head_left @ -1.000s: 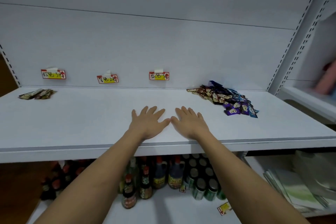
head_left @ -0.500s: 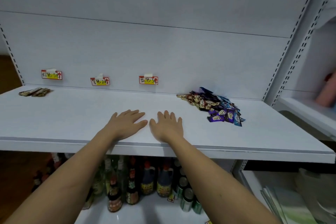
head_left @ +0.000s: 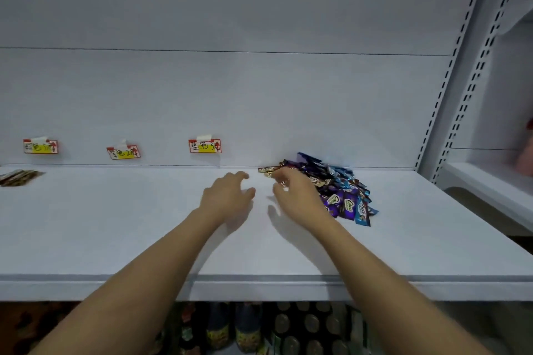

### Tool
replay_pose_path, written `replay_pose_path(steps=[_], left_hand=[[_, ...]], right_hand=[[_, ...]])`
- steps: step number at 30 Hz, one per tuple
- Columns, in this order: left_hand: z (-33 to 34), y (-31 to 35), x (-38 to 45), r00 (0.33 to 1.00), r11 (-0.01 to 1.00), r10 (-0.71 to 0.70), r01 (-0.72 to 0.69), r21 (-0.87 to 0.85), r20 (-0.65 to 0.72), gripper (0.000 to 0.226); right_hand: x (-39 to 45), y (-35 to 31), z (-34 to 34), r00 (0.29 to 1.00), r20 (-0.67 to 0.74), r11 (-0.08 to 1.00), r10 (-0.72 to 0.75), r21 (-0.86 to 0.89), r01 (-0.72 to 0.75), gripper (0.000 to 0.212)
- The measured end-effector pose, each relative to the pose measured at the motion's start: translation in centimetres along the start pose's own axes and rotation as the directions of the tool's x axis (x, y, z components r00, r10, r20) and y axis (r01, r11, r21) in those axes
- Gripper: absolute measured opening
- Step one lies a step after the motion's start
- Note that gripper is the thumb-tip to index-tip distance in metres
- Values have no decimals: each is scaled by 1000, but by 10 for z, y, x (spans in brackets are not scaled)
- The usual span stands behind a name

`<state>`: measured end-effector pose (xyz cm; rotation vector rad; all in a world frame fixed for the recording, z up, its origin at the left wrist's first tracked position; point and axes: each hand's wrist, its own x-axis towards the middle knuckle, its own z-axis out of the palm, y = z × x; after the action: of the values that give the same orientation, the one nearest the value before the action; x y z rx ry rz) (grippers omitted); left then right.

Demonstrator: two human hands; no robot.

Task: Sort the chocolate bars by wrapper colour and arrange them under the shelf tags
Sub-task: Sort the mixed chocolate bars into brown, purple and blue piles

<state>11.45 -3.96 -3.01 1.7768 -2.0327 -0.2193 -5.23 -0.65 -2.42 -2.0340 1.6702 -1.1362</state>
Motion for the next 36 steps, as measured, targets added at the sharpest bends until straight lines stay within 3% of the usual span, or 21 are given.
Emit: replay_pose_path(steps=[4,7,9,16,19,22,26,29,32,34,36], left_hand=[[33,60,38,981,959,170,-185,-215,-89,39],[54,82,72,960,929,261,-278,-244,-99,36],[72,82,90,954,926,287,-301,-227,-92,40],[94,65,88,958,939,277,-286,-191,-73,40],[86,64,83,960,922,280,-276,-272,-26,38],[76,56,85,955,896,296,-273,-350,13,37],[72,51,83,958,891,287,-261,-371,15,39],[74,51,86,949,900,316,-298,-318,6,40],[74,52,86,950,913,312,-303,-274,-8,40],[72,54,86,957,936,282,-290,-199,-67,37],[69,58,84,951,940,269,-294,-173,-153,28]], right_hand=[[50,51,-26,998,33,959,-55,-275,62,34],[86,80,-31,985,165,880,-53,-459,124,40],[100,99,-30,975,216,862,-42,-486,144,40],[97,122,-58,971,216,908,98,-419,2,36],[97,123,-68,952,256,931,165,-360,-65,34],[97,125,-72,940,301,958,162,-276,-77,29],[94,123,-80,921,354,979,163,-176,-106,37],[96,120,-91,968,221,993,119,-35,-114,32],[95,120,-101,992,14,992,122,-38,-122,25],[92,117,-105,993,3,991,120,-59,-120,18],[89,109,-105,989,95,992,116,-55,-111,10]])
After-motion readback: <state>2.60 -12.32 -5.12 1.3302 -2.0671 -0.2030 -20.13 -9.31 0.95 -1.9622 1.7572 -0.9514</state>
